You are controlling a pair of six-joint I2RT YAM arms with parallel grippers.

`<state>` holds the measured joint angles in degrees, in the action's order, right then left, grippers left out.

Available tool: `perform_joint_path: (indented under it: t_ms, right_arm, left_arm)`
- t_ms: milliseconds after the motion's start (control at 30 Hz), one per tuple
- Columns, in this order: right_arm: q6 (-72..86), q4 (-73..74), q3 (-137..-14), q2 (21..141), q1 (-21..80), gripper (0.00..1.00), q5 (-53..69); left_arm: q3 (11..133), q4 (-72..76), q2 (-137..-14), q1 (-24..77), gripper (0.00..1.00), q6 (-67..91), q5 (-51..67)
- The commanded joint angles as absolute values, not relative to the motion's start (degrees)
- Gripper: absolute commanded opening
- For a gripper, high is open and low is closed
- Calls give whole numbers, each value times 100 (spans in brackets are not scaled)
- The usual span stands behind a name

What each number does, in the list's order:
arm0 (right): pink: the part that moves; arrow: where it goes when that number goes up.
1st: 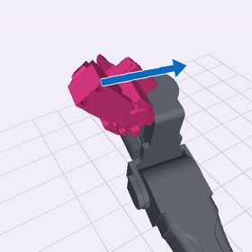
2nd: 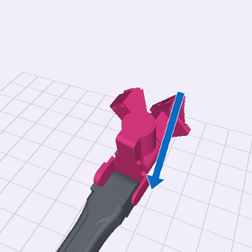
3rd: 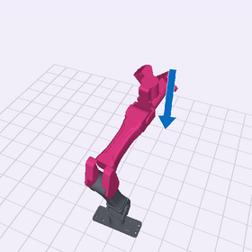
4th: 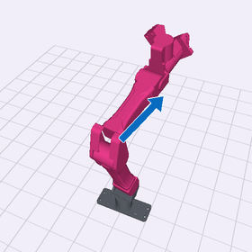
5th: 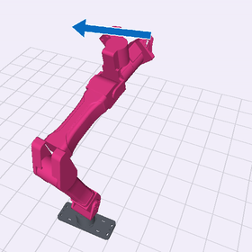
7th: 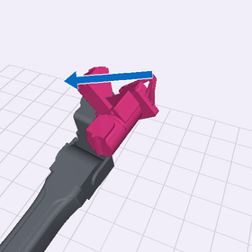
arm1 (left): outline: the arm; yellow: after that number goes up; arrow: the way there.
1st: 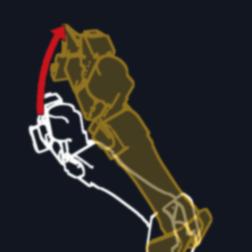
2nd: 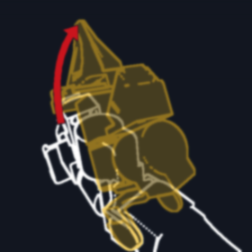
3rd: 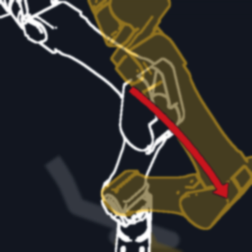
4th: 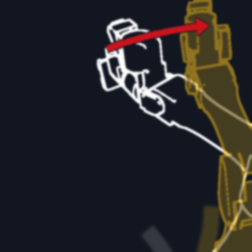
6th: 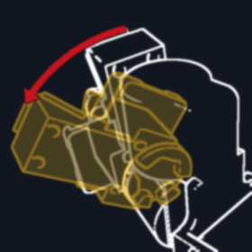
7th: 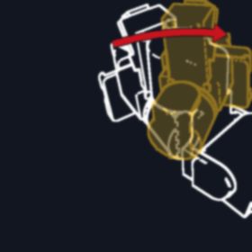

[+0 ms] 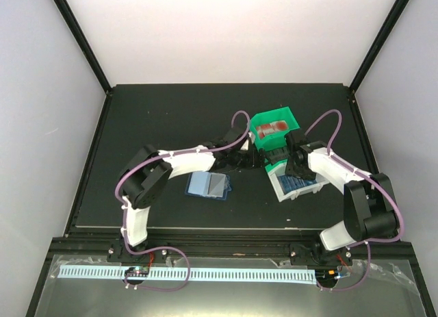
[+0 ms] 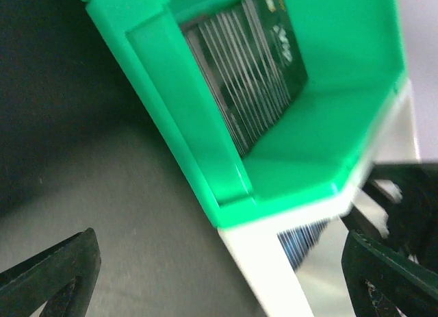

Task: Put the credit cards into the card holder
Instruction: Move the storage box to the center of the board.

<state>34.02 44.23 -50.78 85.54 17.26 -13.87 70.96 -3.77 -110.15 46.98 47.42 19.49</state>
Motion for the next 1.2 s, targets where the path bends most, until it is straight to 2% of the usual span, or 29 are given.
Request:
perform_joint_path:
  t_ms: [0,233,433,533,667,1167]
  right_arm:
    - [3273,3943,-5194,8503,1700,55,-1628]
    - [3232,3869,-5082,8491,1699,55,-1588]
    - [3130,3852,-5136,8511,1696,55,-1635]
    - [3023,3783,-5172,8578,1696,55,-1497]
    - [2895,3708,-5277,8698,1696,55,-1338]
    - [1781,3561,-6058,9251,1731,55,-433]
  left_arm:
    - [7881,-728,-11568,4756,98,5328,1458]
    - [8756,-1167,-12254,4801,97,5629,622]
    - [9262,-1686,-12785,4799,84,5606,358]
    - [9207,-1894,-12822,4784,74,5544,178]
    - [9113,-2144,-12777,4703,66,5483,5]
    - [7396,-1689,-11688,4443,65,5389,-73]
